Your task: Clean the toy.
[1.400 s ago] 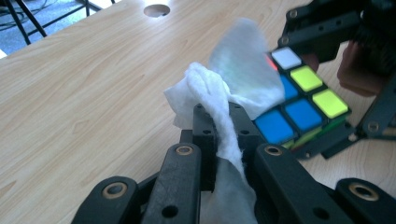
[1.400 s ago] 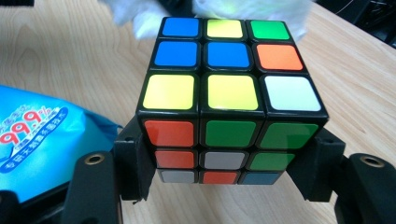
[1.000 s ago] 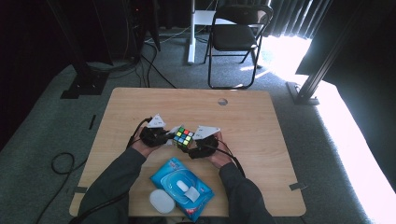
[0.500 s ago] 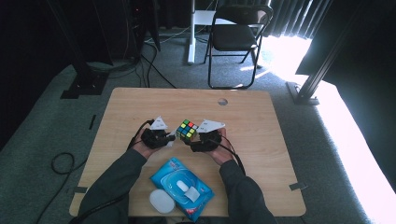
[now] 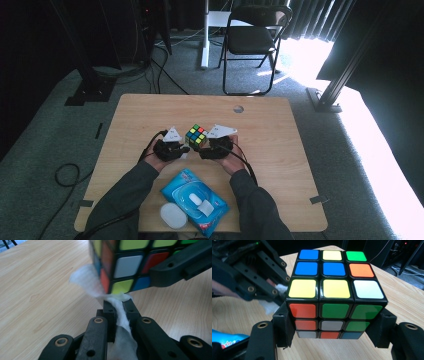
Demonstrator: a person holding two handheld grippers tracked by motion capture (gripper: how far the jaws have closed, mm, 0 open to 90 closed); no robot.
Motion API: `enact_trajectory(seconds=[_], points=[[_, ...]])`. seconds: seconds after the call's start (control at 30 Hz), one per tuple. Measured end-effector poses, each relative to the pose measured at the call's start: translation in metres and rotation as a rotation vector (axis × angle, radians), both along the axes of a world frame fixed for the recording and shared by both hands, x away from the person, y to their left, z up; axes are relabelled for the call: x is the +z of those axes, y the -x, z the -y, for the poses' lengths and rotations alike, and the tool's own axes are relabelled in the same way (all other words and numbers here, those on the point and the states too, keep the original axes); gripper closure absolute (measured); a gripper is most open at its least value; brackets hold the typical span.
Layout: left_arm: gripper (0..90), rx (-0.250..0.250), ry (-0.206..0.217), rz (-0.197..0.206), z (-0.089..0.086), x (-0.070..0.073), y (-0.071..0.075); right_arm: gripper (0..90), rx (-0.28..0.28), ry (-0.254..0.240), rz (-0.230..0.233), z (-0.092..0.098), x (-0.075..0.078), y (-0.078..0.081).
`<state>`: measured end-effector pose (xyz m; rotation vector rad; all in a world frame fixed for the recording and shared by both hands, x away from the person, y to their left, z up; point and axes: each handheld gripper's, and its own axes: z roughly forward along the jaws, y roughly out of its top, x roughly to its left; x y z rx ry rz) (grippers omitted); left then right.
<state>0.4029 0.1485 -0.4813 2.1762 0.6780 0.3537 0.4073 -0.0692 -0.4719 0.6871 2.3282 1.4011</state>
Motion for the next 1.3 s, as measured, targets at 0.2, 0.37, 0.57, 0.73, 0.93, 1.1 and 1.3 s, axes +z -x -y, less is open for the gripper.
enact_trajectory(seconds=[0.2,0.37,0.57,0.73,0.93,1.1,1.3], points=[[84.2,-0.031,-0.01,0.016,0.009,0.0,0.005,34.1,-0.005,-0.003,-0.001,-0.005,0.001,-0.002],[84.0,-0.059,-0.011,0.026,0.016,0.0,0.011,34.1,-0.008,-0.009,-0.004,-0.007,0.003,-0.003],[83.2,-0.067,-0.015,0.046,0.02,-0.001,0.013,34.1,-0.01,-0.012,-0.001,-0.008,0.004,-0.003],[83.2,-0.017,-0.016,0.042,0.011,-0.002,0.008,34.1,-0.009,-0.011,-0.006,-0.006,0.002,-0.002],[83.4,0.035,-0.003,0.04,-0.001,0.0,0.001,34.1,-0.011,-0.018,-0.01,0.0,0.0,-0.001],[83.4,0.055,0.007,0.045,-0.007,0.002,-0.001,34.1,-0.011,-0.025,-0.012,0.003,0.0,-0.001],[83.5,0.058,0.004,0.05,-0.006,0.003,-0.002,34.1,-0.012,-0.032,-0.021,0.005,0.0,-0.002]])
